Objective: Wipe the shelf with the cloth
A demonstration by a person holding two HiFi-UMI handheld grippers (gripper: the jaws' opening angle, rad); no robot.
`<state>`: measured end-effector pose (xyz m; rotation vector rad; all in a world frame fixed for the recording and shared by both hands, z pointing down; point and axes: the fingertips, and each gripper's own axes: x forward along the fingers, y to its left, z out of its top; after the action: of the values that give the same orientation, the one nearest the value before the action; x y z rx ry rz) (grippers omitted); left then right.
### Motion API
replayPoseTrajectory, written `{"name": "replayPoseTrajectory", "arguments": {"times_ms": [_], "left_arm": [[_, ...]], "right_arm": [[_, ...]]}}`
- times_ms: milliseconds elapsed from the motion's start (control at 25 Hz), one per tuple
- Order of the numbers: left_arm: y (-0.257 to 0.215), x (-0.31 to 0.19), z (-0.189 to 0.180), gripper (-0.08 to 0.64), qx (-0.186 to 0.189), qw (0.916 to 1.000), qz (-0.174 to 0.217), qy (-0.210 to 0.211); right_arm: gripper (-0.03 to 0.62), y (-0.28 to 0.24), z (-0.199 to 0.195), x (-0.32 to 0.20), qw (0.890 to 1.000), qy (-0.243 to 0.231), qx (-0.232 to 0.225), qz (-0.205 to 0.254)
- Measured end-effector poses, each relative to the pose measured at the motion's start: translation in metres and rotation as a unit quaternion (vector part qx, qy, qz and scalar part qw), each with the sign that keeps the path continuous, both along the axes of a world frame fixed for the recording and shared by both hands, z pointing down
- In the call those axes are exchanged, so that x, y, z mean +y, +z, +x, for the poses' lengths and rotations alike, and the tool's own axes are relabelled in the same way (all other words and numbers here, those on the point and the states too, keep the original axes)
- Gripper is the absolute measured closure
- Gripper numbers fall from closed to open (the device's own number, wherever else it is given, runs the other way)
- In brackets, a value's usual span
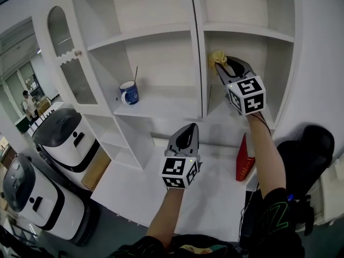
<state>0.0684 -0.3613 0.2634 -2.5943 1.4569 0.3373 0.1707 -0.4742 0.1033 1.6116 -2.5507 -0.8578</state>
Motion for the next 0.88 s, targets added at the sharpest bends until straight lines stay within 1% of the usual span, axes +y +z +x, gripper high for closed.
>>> {"name": "replayPoseTrajectory", "arguments": {"times_ms": [120,360,560,720,880], "left_arm": [[-0.001,0.0,0.0,0.566,-0.002,1.0,0.0,0.001],[0.002,0.004,0.01,0.566,0.001,0.9999,-0.002,0.01],[0.009,0.005,0.018,0.566,0.007,0.9998,-0.01,0.018],[0.016,0.005,0.023,0.566,0.002,0.9997,-0.016,0.02],[0.022,0.004,0.028,0.566,-0.008,0.9995,-0.023,0.021]], "right_arm": [[0.462,0.0,-0.007,0.007,1.0,-0.007,0.02,0.0],[0.462,0.0,-0.02,0.034,0.997,-0.013,0.074,0.017],[0.462,0.002,-0.027,0.061,0.994,-0.024,0.1,0.03],[0.462,0.008,-0.031,0.079,0.993,-0.043,0.105,0.037],[0.462,0.014,-0.029,0.095,0.991,-0.087,0.095,0.034]]}}
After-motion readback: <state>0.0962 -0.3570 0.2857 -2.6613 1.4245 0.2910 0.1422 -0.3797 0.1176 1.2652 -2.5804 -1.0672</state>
